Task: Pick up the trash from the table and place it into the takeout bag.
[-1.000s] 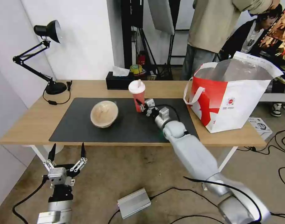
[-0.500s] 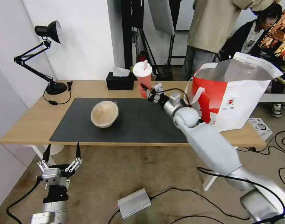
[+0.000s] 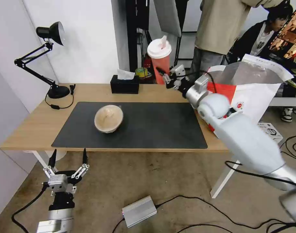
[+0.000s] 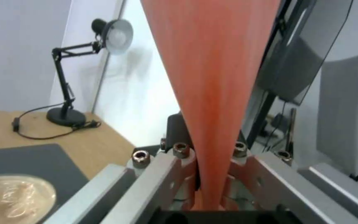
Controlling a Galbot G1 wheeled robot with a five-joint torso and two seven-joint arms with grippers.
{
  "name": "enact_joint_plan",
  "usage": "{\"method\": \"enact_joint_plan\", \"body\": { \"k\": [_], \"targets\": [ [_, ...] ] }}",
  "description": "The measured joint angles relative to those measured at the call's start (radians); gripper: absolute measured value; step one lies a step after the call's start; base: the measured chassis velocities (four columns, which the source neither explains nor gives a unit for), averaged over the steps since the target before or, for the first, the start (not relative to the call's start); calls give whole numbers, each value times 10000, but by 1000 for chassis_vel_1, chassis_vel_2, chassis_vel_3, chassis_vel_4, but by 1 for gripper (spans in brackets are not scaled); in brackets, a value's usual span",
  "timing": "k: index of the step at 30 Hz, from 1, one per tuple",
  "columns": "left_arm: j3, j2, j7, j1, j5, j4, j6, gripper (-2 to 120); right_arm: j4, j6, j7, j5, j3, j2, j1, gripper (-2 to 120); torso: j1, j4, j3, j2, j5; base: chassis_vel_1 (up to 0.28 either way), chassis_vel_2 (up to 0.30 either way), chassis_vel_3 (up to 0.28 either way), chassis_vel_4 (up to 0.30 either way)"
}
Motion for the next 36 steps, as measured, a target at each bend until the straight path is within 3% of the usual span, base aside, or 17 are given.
{"method": "enact_joint_plan", "body": {
  "k": [19, 36],
  "targets": [
    [108, 189, 75, 27, 134, -113, -80, 100, 1132, -178, -282, 148, 633, -1899, 447, 3, 0, 1, 0, 0, -1, 0, 0, 0, 0],
    [623, 259, 302, -82, 330, -133, -133, 100, 1214, -144, -1384, -879, 2301, -3967, -390, 3, 0, 0, 0, 0, 1, 0, 0, 0, 0]
  ]
}}
